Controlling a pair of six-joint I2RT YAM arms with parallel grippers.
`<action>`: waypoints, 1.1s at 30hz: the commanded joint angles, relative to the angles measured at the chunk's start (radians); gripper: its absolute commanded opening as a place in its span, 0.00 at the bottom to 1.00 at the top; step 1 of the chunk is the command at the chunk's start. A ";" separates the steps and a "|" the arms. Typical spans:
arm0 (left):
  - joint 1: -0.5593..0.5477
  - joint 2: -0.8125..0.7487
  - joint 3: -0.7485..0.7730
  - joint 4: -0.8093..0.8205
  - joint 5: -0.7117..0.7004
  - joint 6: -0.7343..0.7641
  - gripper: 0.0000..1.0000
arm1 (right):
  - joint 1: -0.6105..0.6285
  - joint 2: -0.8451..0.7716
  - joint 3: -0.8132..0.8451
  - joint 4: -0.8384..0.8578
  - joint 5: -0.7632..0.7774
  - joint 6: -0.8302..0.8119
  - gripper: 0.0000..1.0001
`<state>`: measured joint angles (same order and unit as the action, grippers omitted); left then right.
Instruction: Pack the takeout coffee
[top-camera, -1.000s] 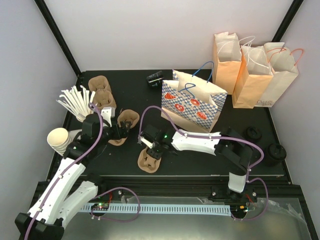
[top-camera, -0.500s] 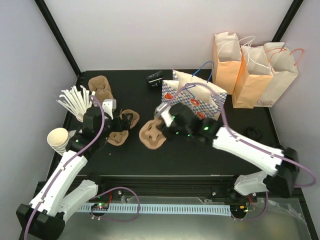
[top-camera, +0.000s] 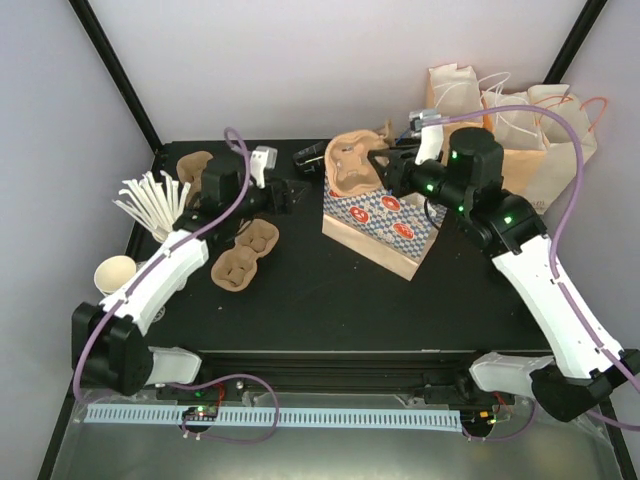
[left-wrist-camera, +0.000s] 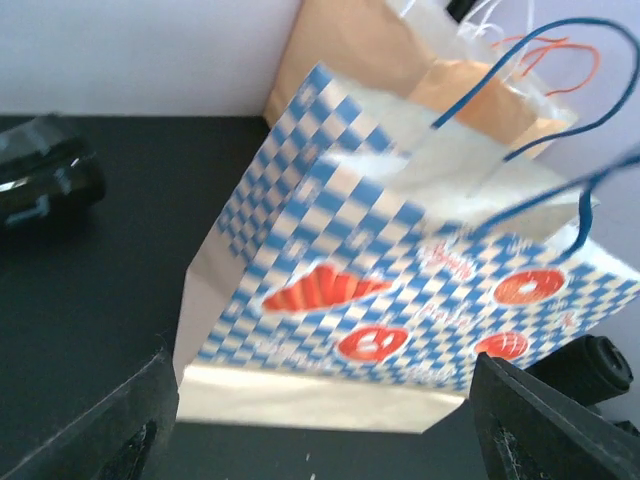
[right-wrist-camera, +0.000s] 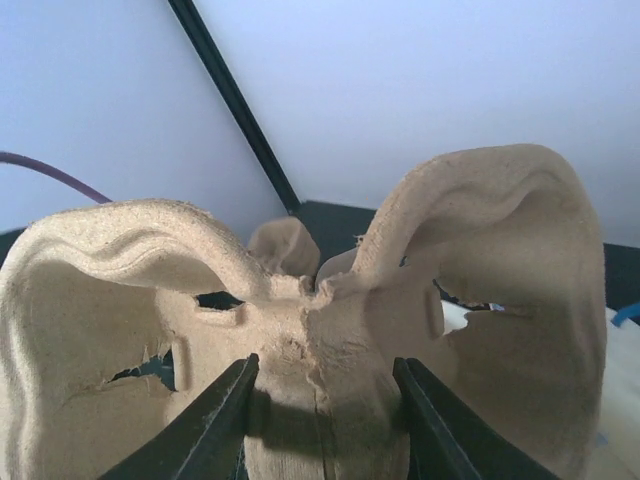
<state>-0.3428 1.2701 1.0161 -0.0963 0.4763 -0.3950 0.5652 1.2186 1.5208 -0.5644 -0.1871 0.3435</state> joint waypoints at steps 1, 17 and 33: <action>-0.030 0.099 0.157 0.070 0.061 0.100 0.82 | -0.062 0.022 0.088 0.008 -0.132 0.105 0.38; -0.201 0.276 0.305 0.209 0.203 0.756 0.83 | -0.237 0.042 -0.044 0.125 -0.250 0.484 0.39; -0.203 0.481 0.542 -0.019 0.404 0.858 0.68 | -0.288 0.032 -0.124 0.082 -0.108 0.625 0.39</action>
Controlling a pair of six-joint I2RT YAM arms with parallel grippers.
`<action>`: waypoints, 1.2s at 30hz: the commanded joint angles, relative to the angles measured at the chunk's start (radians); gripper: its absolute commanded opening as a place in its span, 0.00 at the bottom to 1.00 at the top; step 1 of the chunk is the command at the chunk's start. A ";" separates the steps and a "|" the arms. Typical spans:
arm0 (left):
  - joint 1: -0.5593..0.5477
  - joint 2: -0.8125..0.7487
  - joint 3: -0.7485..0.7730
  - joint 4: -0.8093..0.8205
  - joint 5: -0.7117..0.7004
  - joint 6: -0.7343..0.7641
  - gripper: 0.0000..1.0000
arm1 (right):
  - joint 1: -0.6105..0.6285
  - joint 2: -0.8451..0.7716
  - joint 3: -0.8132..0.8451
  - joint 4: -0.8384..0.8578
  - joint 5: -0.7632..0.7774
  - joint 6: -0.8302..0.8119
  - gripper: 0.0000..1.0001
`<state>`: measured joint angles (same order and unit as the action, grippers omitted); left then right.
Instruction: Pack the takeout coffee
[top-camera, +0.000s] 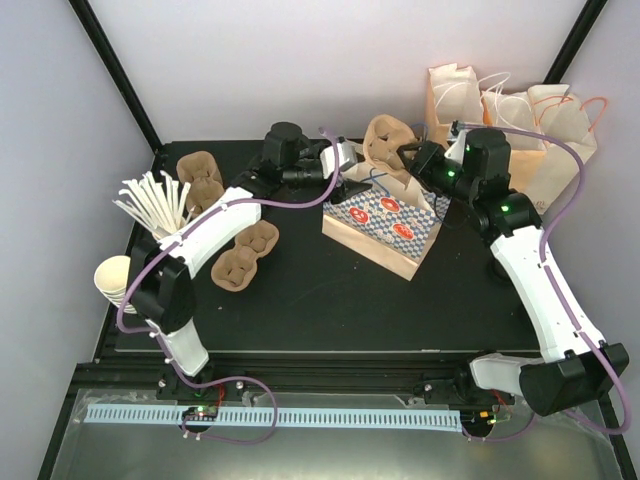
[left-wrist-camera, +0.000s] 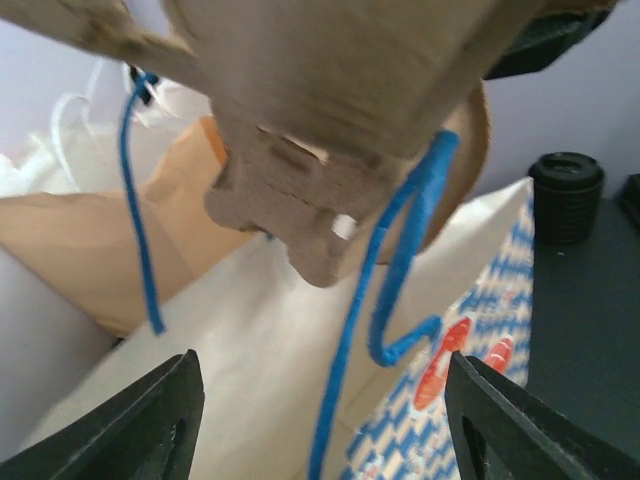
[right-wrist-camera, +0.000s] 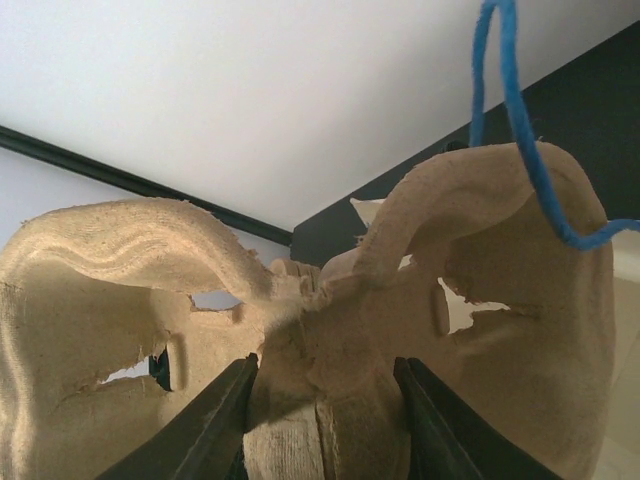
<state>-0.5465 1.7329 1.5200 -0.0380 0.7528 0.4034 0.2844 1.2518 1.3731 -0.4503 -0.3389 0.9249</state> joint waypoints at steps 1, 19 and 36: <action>0.000 0.021 0.038 -0.088 0.145 0.059 0.65 | -0.007 0.009 0.032 -0.053 0.045 0.048 0.39; -0.110 -0.098 -0.112 -0.087 0.132 0.015 0.11 | -0.007 0.099 0.173 -0.462 0.194 0.003 0.39; -0.107 -0.148 -0.185 0.055 -0.186 -0.050 0.60 | -0.035 0.078 0.117 -0.394 0.096 0.030 0.38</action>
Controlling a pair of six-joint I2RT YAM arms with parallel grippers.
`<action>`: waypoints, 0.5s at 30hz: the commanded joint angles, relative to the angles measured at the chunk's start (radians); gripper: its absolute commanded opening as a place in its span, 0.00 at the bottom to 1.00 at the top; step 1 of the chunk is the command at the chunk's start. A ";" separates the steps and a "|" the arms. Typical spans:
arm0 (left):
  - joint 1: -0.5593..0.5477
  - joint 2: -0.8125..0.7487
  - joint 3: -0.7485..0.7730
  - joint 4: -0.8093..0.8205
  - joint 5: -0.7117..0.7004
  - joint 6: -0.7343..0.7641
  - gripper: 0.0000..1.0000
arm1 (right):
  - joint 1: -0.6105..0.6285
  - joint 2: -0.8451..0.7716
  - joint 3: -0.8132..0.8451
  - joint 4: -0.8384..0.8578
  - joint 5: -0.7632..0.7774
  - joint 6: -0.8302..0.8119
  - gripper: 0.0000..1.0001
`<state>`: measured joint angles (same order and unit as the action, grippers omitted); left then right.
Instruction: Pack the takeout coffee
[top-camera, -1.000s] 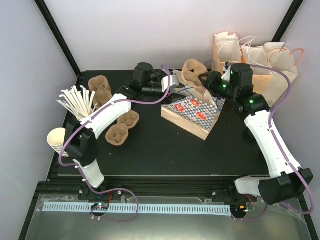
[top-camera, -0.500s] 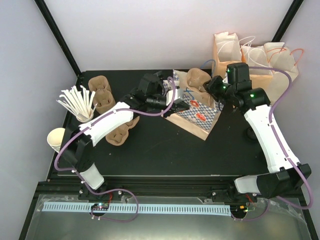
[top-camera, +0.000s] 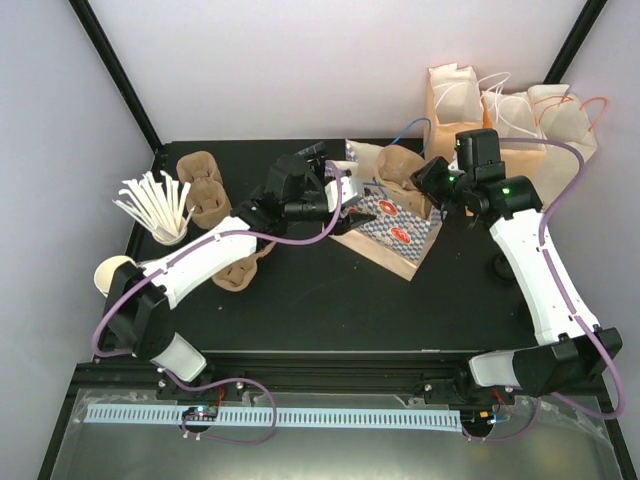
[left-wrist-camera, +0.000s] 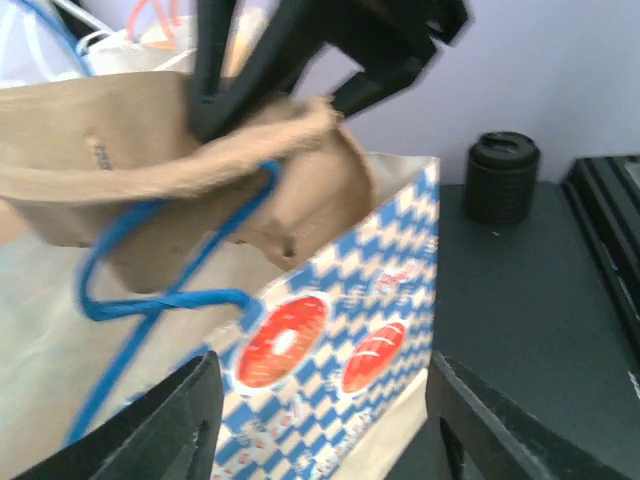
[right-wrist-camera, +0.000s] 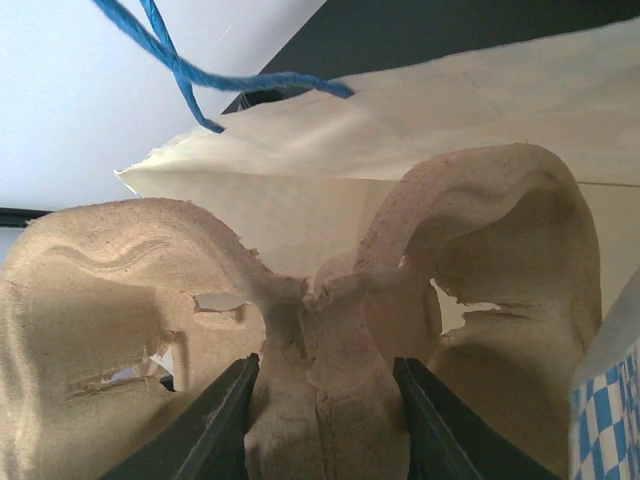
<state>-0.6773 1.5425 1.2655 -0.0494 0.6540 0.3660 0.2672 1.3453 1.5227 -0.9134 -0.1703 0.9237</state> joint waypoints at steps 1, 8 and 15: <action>0.031 0.059 0.086 0.072 -0.085 -0.014 0.61 | -0.019 -0.019 -0.040 0.082 -0.087 0.041 0.38; 0.074 0.176 0.214 0.092 0.049 -0.047 0.60 | -0.025 -0.018 -0.050 0.101 -0.118 0.073 0.38; 0.075 0.216 0.279 0.047 0.185 -0.020 0.24 | -0.028 -0.020 -0.056 0.107 -0.094 0.091 0.37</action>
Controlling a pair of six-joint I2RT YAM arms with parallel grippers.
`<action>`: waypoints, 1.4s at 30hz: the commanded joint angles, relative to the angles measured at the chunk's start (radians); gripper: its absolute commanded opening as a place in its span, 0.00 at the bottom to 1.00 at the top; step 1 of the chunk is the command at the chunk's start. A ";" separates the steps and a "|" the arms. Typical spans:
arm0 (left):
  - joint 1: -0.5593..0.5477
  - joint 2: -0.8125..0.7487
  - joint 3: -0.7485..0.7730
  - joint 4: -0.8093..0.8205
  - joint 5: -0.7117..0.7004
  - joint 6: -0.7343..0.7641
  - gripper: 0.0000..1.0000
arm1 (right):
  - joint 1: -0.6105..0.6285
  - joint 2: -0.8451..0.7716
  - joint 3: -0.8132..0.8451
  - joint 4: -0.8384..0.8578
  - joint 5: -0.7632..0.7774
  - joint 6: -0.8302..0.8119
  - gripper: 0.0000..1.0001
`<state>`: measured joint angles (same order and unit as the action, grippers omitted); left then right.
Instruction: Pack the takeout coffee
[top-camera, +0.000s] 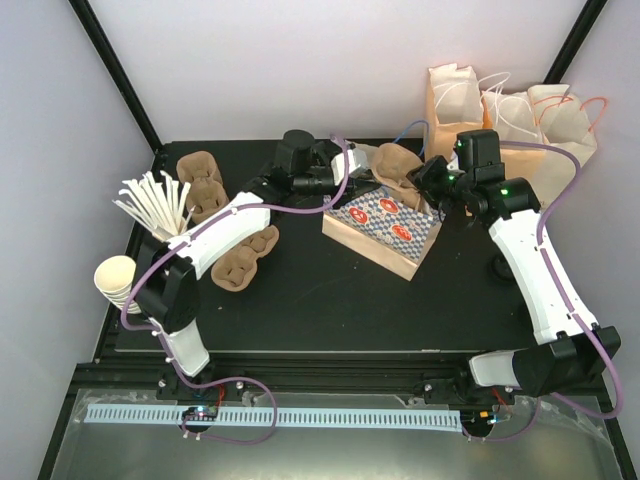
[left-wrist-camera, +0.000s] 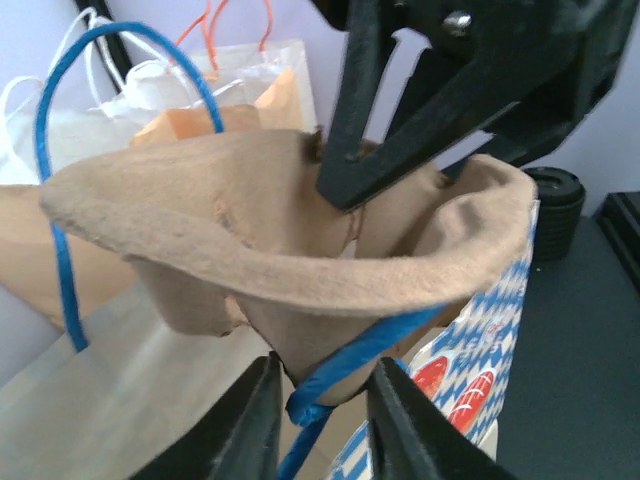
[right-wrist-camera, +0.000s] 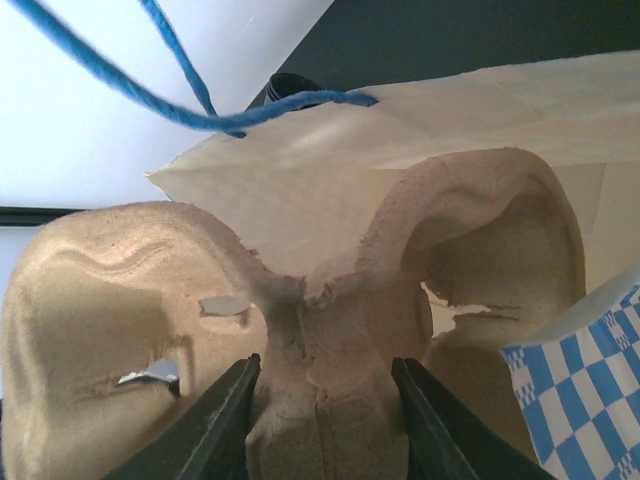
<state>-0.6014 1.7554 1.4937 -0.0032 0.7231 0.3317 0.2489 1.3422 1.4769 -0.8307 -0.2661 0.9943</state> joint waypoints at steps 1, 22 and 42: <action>0.000 -0.001 0.048 0.002 0.125 0.015 0.18 | -0.011 -0.017 -0.011 0.024 0.009 0.023 0.38; -0.029 -0.177 -0.204 0.124 0.165 -0.064 0.01 | -0.082 0.004 0.009 0.038 0.025 0.021 0.37; -0.035 -0.178 -0.211 0.208 0.065 -0.164 0.05 | -0.091 0.012 -0.013 0.034 0.041 -0.015 0.37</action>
<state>-0.6296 1.6180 1.2949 0.1539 0.7380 0.1783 0.1593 1.3396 1.4570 -0.8116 -0.2623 1.0004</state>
